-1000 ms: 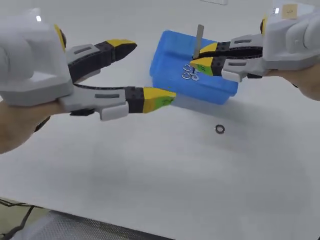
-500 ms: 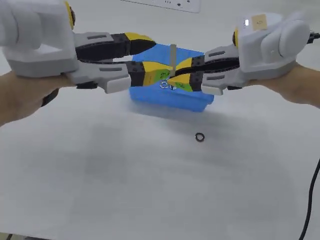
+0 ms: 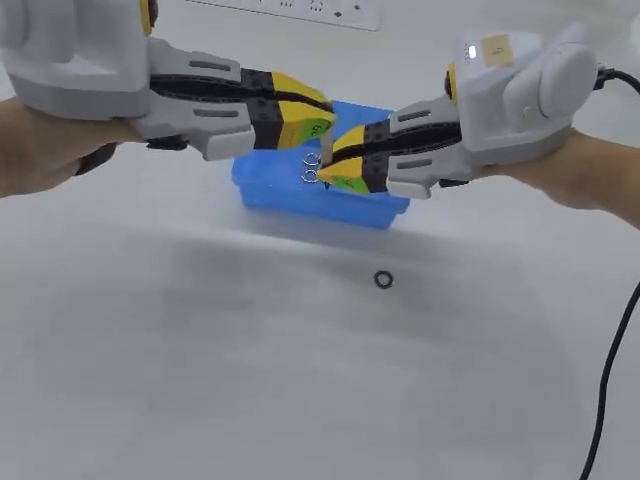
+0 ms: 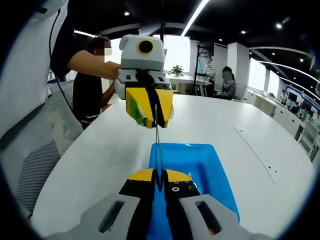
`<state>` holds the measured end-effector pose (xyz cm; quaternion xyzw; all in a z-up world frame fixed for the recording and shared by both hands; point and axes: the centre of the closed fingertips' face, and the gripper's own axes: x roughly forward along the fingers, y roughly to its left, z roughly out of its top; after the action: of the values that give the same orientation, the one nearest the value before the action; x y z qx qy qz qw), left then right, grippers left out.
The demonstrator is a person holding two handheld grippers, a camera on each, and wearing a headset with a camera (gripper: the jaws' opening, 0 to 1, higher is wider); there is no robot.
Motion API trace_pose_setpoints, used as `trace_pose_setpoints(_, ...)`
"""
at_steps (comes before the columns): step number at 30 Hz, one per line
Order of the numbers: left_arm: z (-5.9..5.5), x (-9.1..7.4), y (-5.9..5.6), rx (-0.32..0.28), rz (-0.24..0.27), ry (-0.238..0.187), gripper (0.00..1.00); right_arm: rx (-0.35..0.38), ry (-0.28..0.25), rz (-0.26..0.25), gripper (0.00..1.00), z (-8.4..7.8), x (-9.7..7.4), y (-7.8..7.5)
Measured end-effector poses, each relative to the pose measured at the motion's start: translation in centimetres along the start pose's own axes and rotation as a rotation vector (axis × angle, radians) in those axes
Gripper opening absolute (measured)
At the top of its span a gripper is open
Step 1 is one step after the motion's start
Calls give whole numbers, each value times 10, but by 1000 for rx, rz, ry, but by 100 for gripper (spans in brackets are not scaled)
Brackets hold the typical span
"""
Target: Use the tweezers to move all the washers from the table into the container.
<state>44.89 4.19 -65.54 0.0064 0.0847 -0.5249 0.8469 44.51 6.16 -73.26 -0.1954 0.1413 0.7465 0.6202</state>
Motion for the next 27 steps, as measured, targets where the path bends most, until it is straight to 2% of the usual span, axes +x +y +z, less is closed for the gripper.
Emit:
trace_pose_setpoints(4, 1, -1, -8, 39, -35, 7, 6, -8, -1, 16, 7, 1, 1, 2)
trace_pose_setpoints(6, -1, -1, -4, 43, -39, 14, 5, -12, 2, 22, 7, 1, 3, 3)
trace_pose_setpoints(8, -2, -1, -6, 80, -53, 28, 5, -18, 3, 21, 7, 1, 4, 3)
trace_pose_setpoints(11, 0, -2, -4, 127, -39, 36, 4, -23, -2, 13, 8, 3, 6, 1)
trace_pose_setpoints(15, 0, -2, 0, 124, -26, 32, 4, -40, 10, -6, 10, 4, 7, -3)
trace_pose_setpoints(17, 0, -2, 0, 151, -33, 32, 4, -41, 17, -16, 10, 3, 7, -4)
trace_pose_setpoints(27, 2, 3, 0, 165, -27, 32, 4, -17, 24, -68, 17, 4, 7, -5)
